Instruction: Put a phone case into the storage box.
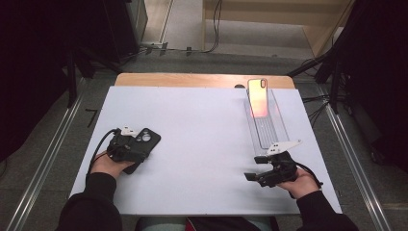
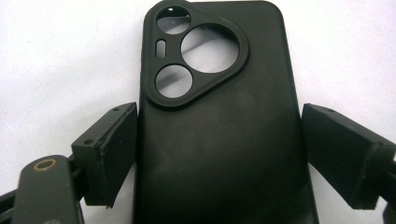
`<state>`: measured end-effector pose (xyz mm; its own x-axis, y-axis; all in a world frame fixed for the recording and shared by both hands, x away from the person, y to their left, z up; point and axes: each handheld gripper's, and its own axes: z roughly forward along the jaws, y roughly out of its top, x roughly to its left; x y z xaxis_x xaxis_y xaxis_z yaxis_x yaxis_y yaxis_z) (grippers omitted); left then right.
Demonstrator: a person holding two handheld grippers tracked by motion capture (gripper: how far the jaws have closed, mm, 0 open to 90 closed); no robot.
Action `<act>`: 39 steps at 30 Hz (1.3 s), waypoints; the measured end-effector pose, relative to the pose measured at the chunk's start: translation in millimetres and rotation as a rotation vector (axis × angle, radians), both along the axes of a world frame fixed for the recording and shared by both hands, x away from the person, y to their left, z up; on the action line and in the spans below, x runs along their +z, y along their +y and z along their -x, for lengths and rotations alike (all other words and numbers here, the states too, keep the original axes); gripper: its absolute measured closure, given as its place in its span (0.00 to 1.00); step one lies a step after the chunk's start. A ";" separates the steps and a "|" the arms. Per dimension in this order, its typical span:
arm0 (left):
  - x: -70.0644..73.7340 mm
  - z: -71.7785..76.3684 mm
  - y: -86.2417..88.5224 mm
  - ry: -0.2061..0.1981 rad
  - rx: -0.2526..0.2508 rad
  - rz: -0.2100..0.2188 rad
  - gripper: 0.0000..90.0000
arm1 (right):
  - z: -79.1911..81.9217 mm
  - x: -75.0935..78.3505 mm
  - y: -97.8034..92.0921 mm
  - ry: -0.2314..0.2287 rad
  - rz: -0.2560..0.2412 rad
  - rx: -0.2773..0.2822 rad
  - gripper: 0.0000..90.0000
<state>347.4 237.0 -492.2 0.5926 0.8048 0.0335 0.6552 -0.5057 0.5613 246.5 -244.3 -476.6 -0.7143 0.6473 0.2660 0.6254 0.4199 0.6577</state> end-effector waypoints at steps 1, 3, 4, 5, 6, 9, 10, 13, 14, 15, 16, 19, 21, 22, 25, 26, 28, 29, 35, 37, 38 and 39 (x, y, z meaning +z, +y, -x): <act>0.6 -0.2 -1.5 0.003 0.010 -0.007 0.16 | 0.2 0.0 0.1 0.001 -0.001 -0.002 0.22; 1.7 -1.1 -3.6 0.014 0.031 -0.010 0.17 | 0.1 0.0 0.0 -0.001 0.000 0.000 0.22; 2.4 -1.6 -3.0 0.021 0.031 -0.011 0.17 | 0.1 0.0 -0.1 0.000 -0.002 0.000 0.22; 2.3 -1.9 -2.4 0.020 0.032 -0.001 0.17 | 0.0 -0.1 -0.2 -0.003 -0.002 0.002 0.22; 2.7 -2.2 -1.9 0.024 0.037 0.007 0.17 | 0.3 -0.1 0.0 -0.004 -0.004 -0.001 0.22; 5.1 -4.3 0.0 0.046 0.056 0.040 0.17 | 0.2 -0.4 0.0 -0.008 -0.006 0.003 0.22; 6.3 -5.0 1.2 0.056 0.051 0.043 0.17 | 0.1 -0.5 0.0 -0.007 -0.006 0.001 0.22; 10.4 -5.0 2.0 0.079 0.058 0.077 0.17 | -0.2 -0.9 -0.5 -0.009 -0.007 0.003 0.22; 12.8 -4.5 1.7 0.085 0.050 0.085 0.17 | -0.3 -0.9 -0.7 -0.008 -0.005 0.002 0.22; 15.4 -3.7 1.1 0.080 0.043 0.090 0.17 | -0.3 -0.8 -0.9 -0.005 -0.006 0.001 0.22; 18.0 -2.6 0.0 0.073 0.041 0.100 0.17 | -0.5 -0.8 -1.0 -0.009 -0.006 0.000 0.22; 25.9 -0.7 -1.8 0.084 0.024 0.129 0.17 | -0.3 -0.6 -1.1 -0.018 -0.011 0.002 0.22; 29.9 1.1 -3.7 0.084 0.018 0.144 0.17 | 0.1 -0.2 -0.8 -0.021 -0.012 0.003 0.22; 32.1 1.8 -4.5 0.086 0.017 0.153 0.17 | 0.3 -0.1 -0.7 -0.021 -0.014 0.004 0.22; 40.2 4.2 -6.6 0.087 0.005 0.174 0.17 | 0.3 0.1 -0.7 -0.024 -0.013 0.006 0.22; 42.5 5.4 -7.6 0.082 0.003 0.179 0.17 | 0.4 0.2 -0.8 -0.027 -0.014 0.004 0.22; 46.4 7.3 -9.6 0.088 -0.003 0.195 0.17 | 0.6 0.4 -0.7 -0.031 -0.018 0.005 0.22; 48.0 8.4 -10.7 0.091 -0.007 0.200 0.17 | 0.7 0.4 -0.5 -0.033 -0.021 0.007 0.22; 54.4 14.4 -19.0 0.121 -0.037 0.236 0.17 | 1.1 0.5 0.1 -0.041 -0.021 0.011 0.22; 56.5 16.0 -22.4 0.129 -0.047 0.248 0.17 | 1.0 0.6 -0.2 -0.034 -0.025 0.011 0.22; 57.4 16.7 -24.2 0.132 -0.053 0.253 0.17 | 0.9 0.6 -0.3 -0.030 -0.029 0.010 0.22; 58.2 17.5 -26.1 0.135 -0.062 0.255 0.17 | 0.8 0.7 -0.3 -0.029 -0.031 0.011 0.22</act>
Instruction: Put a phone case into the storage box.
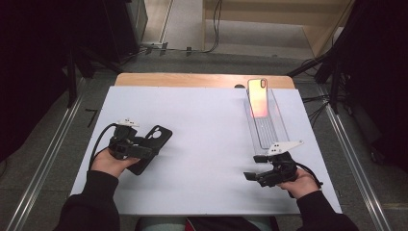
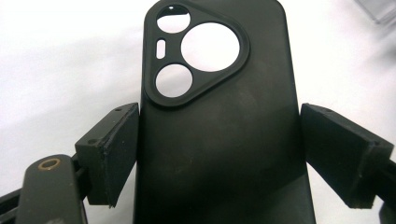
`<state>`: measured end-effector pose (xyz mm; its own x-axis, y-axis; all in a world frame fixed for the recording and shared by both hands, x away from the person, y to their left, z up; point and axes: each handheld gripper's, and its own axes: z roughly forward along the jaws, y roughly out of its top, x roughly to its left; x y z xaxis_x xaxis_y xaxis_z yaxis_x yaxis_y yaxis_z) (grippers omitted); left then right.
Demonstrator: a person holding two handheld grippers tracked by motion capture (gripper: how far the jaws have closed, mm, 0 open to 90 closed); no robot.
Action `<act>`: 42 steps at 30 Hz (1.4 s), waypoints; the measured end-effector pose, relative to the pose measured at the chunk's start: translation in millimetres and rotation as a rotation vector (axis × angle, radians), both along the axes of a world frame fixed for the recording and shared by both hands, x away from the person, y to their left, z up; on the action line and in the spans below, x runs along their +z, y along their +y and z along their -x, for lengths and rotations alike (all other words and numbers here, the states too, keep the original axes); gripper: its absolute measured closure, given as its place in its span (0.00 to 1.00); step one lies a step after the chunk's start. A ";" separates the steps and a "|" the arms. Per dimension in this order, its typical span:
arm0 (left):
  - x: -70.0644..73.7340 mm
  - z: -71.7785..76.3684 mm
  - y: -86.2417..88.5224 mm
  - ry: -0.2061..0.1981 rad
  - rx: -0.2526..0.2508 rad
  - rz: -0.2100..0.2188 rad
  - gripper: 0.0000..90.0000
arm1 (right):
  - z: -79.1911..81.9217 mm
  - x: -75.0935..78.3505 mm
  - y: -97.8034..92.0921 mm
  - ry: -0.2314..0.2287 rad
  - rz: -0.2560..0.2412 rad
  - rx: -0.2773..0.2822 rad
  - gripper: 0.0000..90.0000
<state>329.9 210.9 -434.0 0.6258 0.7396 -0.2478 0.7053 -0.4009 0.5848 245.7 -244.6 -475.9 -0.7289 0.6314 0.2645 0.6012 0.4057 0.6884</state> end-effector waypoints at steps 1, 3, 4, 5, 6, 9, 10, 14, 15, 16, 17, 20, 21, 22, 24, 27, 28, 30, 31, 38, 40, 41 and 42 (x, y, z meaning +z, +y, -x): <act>0.6 0.9 -2.3 0.002 -0.004 0.003 0.17 | 0.0 0.1 0.1 -0.001 -0.001 0.000 0.22; 1.6 2.6 -6.8 0.008 -0.020 0.014 0.17 | 0.2 0.2 0.1 -0.014 -0.001 0.001 0.22; 2.1 3.6 -9.4 0.009 -0.020 0.017 0.17 | 0.3 0.3 0.1 -0.016 0.000 -0.001 0.22; 2.6 4.2 -11.6 0.016 -0.032 0.020 0.17 | 0.3 0.3 -0.1 -0.018 0.001 -0.002 0.22; 3.0 5.1 -13.9 0.019 -0.039 0.023 0.17 | 0.3 0.3 -0.3 -0.018 0.001 -0.002 0.22; 3.9 7.1 -20.5 0.024 -0.054 0.032 0.17 | 0.5 0.3 -0.1 -0.010 0.002 -0.003 0.22; 4.0 7.5 -22.4 0.026 -0.060 0.038 0.17 | 0.5 0.3 0.0 -0.012 0.004 -0.002 0.22; 4.4 9.9 -30.2 0.039 -0.074 0.055 0.17 | 0.2 0.4 0.0 0.006 0.004 -0.004 0.22; 4.6 10.4 -31.9 0.042 -0.081 0.056 0.17 | 0.0 0.5 0.0 0.015 0.008 -0.004 0.22; 4.6 11.0 -33.8 0.043 -0.084 0.061 0.17 | 0.0 0.6 0.1 0.016 0.009 -0.003 0.22; 4.7 11.7 -36.1 0.048 -0.085 0.064 0.17 | 0.2 1.0 0.1 0.015 0.011 -0.003 0.22; 4.4 12.8 -42.1 0.051 -0.090 0.067 0.17 | 0.6 2.5 0.3 0.008 0.002 -0.003 0.22; 4.1 12.9 -43.9 0.055 -0.092 0.072 0.17 | 0.8 3.3 0.7 0.008 0.002 -0.004 0.22; 3.7 13.3 -46.2 0.057 -0.089 0.079 0.17 | 1.2 4.2 1.1 0.006 0.003 -0.003 0.22; 3.0 14.1 -50.1 0.060 -0.084 0.090 0.17 | 1.2 5.9 2.5 0.012 0.002 -0.010 0.22; 2.5 16.1 -56.4 0.055 -0.078 0.096 0.17 | 1.1 9.0 4.2 0.019 -0.012 -0.013 0.22; 2.4 16.8 -58.5 0.051 -0.071 0.097 0.17 | 1.0 10.3 4.9 0.019 -0.016 -0.020 0.22; 1.9 18.1 -62.0 0.044 -0.063 0.104 0.17 | 1.0 12.8 6.0 0.021 -0.026 -0.031 0.22; 1.6 18.9 -63.7 0.037 -0.050 0.109 0.17 | 1.1 14.3 6.7 0.027 -0.027 -0.041 0.22; 1.8 25.9 -75.6 -0.002 -0.039 0.129 0.17 | -1.3 17.4 10.9 0.049 -0.040 -0.089 0.22; 2.9 28.3 -78.9 -0.022 -0.029 0.133 0.17 | -1.8 19.2 11.9 0.055 -0.055 -0.104 0.22; 3.4 29.3 -80.2 -0.030 -0.023 0.137 0.17 | -2.1 20.0 12.2 0.056 -0.063 -0.108 0.22; 3.5 30.4 -81.9 -0.044 -0.014 0.138 0.17 | -2.2 20.9 12.6 0.057 -0.068 -0.111 0.22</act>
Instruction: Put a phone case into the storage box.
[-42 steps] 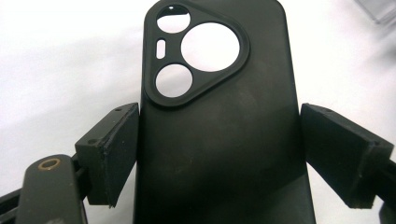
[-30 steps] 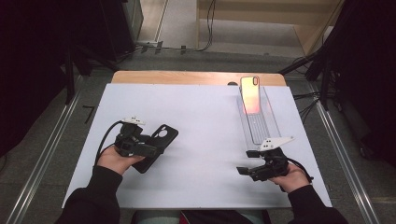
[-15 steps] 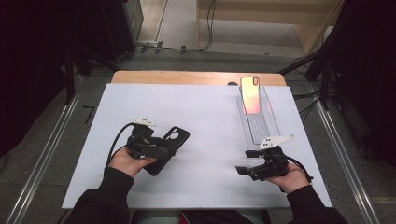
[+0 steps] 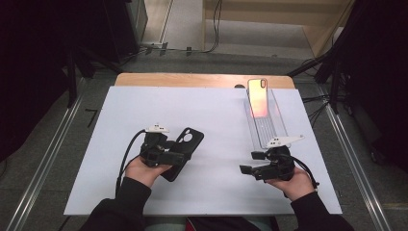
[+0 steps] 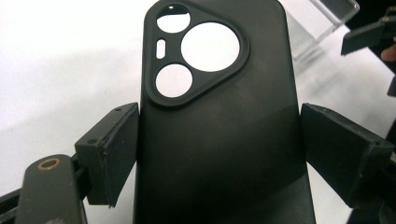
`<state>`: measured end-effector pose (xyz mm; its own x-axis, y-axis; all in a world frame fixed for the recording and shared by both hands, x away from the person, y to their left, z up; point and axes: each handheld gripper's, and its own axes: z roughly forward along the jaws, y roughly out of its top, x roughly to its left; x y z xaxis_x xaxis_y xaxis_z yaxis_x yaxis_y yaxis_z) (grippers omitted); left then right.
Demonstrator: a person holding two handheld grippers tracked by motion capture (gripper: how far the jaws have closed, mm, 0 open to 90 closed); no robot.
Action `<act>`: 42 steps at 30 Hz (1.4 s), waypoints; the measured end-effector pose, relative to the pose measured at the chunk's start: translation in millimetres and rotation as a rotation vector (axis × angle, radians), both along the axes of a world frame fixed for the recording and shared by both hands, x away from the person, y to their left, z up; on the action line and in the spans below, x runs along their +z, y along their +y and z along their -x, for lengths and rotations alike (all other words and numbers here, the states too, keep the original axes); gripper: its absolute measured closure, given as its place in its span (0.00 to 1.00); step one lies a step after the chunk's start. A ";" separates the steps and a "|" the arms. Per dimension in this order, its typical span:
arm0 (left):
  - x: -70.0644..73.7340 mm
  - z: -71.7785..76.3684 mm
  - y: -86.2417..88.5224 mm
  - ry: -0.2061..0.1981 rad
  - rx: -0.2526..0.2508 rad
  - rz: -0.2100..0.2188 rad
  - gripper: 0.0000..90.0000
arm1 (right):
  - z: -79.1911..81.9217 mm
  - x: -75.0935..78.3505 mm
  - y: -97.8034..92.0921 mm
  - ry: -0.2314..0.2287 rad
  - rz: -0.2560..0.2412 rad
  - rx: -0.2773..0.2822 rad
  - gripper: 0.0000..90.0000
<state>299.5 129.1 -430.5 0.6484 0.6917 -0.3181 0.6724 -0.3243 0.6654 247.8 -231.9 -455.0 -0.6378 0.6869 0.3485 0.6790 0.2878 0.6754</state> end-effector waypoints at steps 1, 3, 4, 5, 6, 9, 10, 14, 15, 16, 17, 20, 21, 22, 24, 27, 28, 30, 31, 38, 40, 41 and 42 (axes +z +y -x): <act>0.1 1.1 -1.5 -0.009 0.006 -0.004 0.17 | 0.2 0.8 0.7 0.000 -0.001 -0.006 0.22; -0.7 3.4 -5.2 -0.031 0.017 -0.005 0.17 | 0.1 1.7 2.5 0.001 0.001 -0.015 0.22; -1.3 4.3 -7.1 -0.039 0.019 -0.006 0.17 | -0.2 2.0 3.0 -0.002 0.006 -0.016 0.22; -2.0 5.3 -9.2 -0.049 0.023 -0.007 0.17 | -0.1 2.6 4.2 0.001 0.008 -0.023 0.22; -2.6 6.3 -10.6 -0.064 0.028 -0.015 0.17 | 0.1 3.3 5.2 -0.001 0.007 -0.028 0.22; -4.4 8.7 -12.7 -0.102 0.052 -0.007 0.17 | 0.2 5.8 8.5 -0.002 -0.002 -0.033 0.22; -5.4 9.5 -13.4 -0.113 0.062 0.001 0.17 | 0.4 6.8 9.8 -0.009 0.002 -0.038 0.22; -8.7 12.4 -19.0 -0.138 0.066 0.007 0.17 | -0.1 10.1 15.3 -0.017 0.000 -0.054 0.22; -9.6 12.8 -20.7 -0.139 0.063 0.008 0.17 | -0.4 10.8 16.5 -0.013 -0.003 -0.059 0.22; -10.4 13.9 -22.6 -0.144 0.065 0.006 0.17 | -0.7 11.5 17.7 -0.012 -0.007 -0.062 0.22; -11.2 14.8 -24.2 -0.149 0.065 0.005 0.17 | -1.4 12.2 18.5 -0.011 -0.005 -0.063 0.22; -13.1 16.7 -27.1 -0.166 0.070 0.022 0.17 | -3.0 15.5 21.6 0.004 -0.030 -0.082 0.22; -13.4 17.6 -27.8 -0.174 0.074 0.029 0.17 | -3.6 16.6 22.5 0.004 -0.034 -0.085 0.22; -13.7 18.5 -28.2 -0.185 0.077 0.032 0.17 | -3.8 18.0 23.9 0.003 -0.035 -0.090 0.22; -14.9 20.4 -29.2 -0.204 0.085 0.036 0.17 | -5.1 19.9 27.0 0.001 -0.039 -0.095 0.22; -17.4 22.8 -30.1 -0.232 0.092 0.044 0.17 | -7.5 21.8 31.1 0.007 -0.045 -0.100 0.22; -18.1 22.9 -30.5 -0.230 0.090 0.050 0.17 | -8.3 22.4 32.4 0.006 -0.047 -0.101 0.22; -20.3 22.5 -31.1 -0.219 0.074 0.068 0.17 | -9.5 23.5 34.6 0.004 -0.054 -0.106 0.22; -21.3 23.0 -31.2 -0.221 0.071 0.078 0.17 | -10.1 24.3 35.4 0.007 -0.059 -0.106 0.22; -20.0 29.1 -34.4 -0.290 0.063 0.072 0.17 | -17.5 31.0 43.9 0.007 -0.110 -0.119 0.22; -19.4 30.9 -35.6 -0.303 0.067 0.073 0.17 | -20.6 33.1 47.0 0.011 -0.122 -0.127 0.22; -19.1 31.8 -36.0 -0.310 0.070 0.073 0.17 | -22.0 34.3 48.7 0.010 -0.133 -0.130 0.22; -19.0 32.3 -36.1 -0.317 0.069 0.073 0.17 | -23.0 35.7 50.4 0.008 -0.140 -0.134 0.22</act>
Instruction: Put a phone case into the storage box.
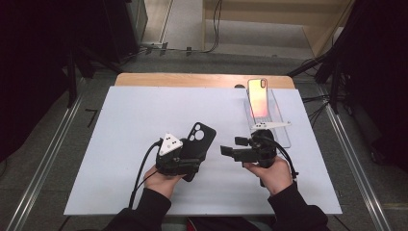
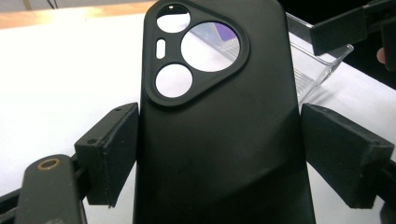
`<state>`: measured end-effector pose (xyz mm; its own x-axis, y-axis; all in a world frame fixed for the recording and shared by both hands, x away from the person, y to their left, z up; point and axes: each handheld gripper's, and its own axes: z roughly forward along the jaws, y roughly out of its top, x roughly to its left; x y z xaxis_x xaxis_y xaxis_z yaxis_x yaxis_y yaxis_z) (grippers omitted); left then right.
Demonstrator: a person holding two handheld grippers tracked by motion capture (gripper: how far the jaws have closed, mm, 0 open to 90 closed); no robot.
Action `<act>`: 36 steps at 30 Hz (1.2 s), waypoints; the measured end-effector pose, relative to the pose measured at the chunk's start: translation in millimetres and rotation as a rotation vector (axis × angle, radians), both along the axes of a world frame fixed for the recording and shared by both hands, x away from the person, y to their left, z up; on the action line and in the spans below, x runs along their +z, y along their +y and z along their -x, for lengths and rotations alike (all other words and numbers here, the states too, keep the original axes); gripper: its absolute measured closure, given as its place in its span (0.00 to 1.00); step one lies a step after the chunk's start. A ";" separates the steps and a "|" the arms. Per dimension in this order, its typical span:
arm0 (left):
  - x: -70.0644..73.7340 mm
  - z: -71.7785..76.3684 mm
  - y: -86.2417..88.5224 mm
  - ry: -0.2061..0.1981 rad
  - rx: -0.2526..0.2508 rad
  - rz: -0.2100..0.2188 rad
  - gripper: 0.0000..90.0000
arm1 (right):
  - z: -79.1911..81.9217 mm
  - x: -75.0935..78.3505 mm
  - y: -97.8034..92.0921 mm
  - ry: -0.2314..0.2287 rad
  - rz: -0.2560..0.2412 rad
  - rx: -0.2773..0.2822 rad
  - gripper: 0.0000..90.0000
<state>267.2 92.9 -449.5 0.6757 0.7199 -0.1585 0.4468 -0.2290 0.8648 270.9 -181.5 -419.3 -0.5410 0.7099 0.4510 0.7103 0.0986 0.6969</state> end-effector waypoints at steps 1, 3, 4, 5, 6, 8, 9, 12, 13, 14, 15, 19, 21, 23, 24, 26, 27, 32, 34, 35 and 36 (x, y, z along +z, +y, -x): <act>0.1 0.7 -0.4 -0.006 0.004 0.001 0.17 | -1.1 1.1 1.6 -0.007 -0.005 0.005 0.22; 0.3 1.7 -0.7 -0.014 0.009 0.002 0.17 | -2.7 3.9 5.5 -0.015 -0.008 0.009 0.22; 0.6 2.3 -0.9 -0.019 0.014 -0.003 0.17 | -3.9 4.8 7.1 -0.015 -0.012 0.013 0.22; 0.5 2.7 -1.0 -0.023 0.014 -0.003 0.17 | -5.4 5.5 8.6 -0.013 -0.012 0.014 0.22; 0.2 3.3 -1.6 -0.029 0.018 -0.003 0.17 | -6.8 5.7 10.3 -0.012 -0.019 0.012 0.22; -0.6 4.9 -2.8 -0.048 0.027 -0.023 0.17 | -9.7 5.8 13.4 -0.002 -0.026 0.010 0.22; -1.2 5.9 -3.3 -0.059 0.031 -0.024 0.17 | -11.0 5.7 15.1 0.002 -0.030 0.011 0.22; -1.1 8.3 -5.0 -0.074 0.036 -0.022 0.17 | -14.4 4.8 19.6 0.007 -0.034 0.010 0.22; -1.0 9.1 -5.6 -0.082 0.035 -0.023 0.17 | -15.4 4.7 21.0 0.007 -0.034 0.011 0.22; -0.7 9.6 -6.2 -0.082 0.033 -0.018 0.17 | -16.4 4.7 22.4 0.010 -0.037 0.010 0.22; -0.6 10.3 -6.5 -0.083 0.035 -0.016 0.17 | -17.5 4.8 23.7 0.012 -0.039 0.011 0.22; -1.6 11.5 -7.6 -0.067 0.037 -0.002 0.17 | -21.9 5.0 28.9 0.022 -0.020 0.006 0.24; -2.5 11.5 -8.0 -0.066 0.036 -0.007 0.17 | -24.2 4.6 30.8 0.029 -0.028 0.004 0.24; -2.5 12.0 -8.3 -0.065 0.036 0.000 0.17 | -26.4 4.2 32.7 0.038 -0.039 0.001 0.24; -2.3 12.4 -8.5 -0.067 0.037 0.001 0.17 | -27.7 4.0 33.5 0.043 -0.045 0.004 0.25; -1.9 13.1 -8.8 -0.066 0.034 0.010 0.17 | -30.4 3.7 35.0 0.053 -0.056 0.000 0.27; -1.8 13.4 -8.9 -0.066 0.033 0.014 0.17 | -32.0 3.6 36.0 0.059 -0.056 -0.002 0.29; -1.8 14.0 -8.7 -0.042 0.029 0.031 0.16 | -40.5 2.0 38.8 0.114 -0.115 0.001 0.47; -1.6 14.1 -8.7 -0.040 0.030 0.038 0.16 | -43.7 0.3 37.9 0.122 -0.156 0.022 0.66; -1.4 14.1 -8.4 -0.040 0.030 0.040 0.16 | -45.0 -0.2 36.9 0.132 -0.183 0.029 0.70; -1.5 14.1 -8.1 -0.044 0.030 0.042 0.16 | -46.3 -0.7 35.7 0.144 -0.212 0.034 0.75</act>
<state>253.1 84.8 -451.0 0.6611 0.7331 -0.1597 0.4145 -0.1794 0.8922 317.2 -145.9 -420.0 -0.4823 0.5741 0.6617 0.8025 -0.0133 0.5965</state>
